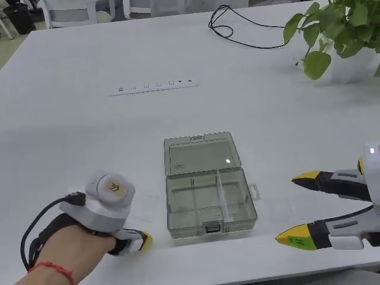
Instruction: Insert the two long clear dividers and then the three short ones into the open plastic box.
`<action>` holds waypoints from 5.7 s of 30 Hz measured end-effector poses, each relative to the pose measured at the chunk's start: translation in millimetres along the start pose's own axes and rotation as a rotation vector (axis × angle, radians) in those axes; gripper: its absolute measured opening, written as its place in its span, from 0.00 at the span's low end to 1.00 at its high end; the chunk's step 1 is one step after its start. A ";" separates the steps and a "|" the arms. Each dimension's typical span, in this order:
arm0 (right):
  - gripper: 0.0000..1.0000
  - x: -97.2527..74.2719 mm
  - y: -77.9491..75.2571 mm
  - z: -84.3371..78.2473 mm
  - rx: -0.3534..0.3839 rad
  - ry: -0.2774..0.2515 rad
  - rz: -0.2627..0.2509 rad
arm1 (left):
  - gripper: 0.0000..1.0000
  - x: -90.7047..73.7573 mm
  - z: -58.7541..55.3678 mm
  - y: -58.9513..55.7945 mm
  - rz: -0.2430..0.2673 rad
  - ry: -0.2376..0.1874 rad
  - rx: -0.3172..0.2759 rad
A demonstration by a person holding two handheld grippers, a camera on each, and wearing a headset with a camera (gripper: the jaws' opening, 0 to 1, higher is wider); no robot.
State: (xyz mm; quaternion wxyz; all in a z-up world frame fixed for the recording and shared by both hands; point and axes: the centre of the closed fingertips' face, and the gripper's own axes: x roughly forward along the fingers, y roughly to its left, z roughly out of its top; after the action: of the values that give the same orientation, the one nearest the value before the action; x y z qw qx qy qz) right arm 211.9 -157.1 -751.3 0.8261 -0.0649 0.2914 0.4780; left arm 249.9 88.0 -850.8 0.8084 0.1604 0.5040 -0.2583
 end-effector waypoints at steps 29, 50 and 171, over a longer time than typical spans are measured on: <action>0.82 -1.7 0.5 -12.3 -0.037 0.044 0.001 | 0.32 -1.3 -0.6 10.3 -0.035 0.071 0.020; 0.82 2.5 -2.8 -17.9 -0.063 0.081 0.006 | 0.30 -7.7 6.2 11.6 -0.099 -0.016 -0.130; 0.07 65.5 22.2 122.3 0.589 -0.101 -0.118 | 0.60 -109.1 96.2 -83.3 -0.409 -0.558 -0.002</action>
State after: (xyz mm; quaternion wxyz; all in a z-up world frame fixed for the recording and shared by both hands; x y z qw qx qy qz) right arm 269.2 -48.9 -682.6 0.8492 0.1845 0.3717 0.3267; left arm 233.0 -2.0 -710.3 0.8466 -0.0217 0.2856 -0.4485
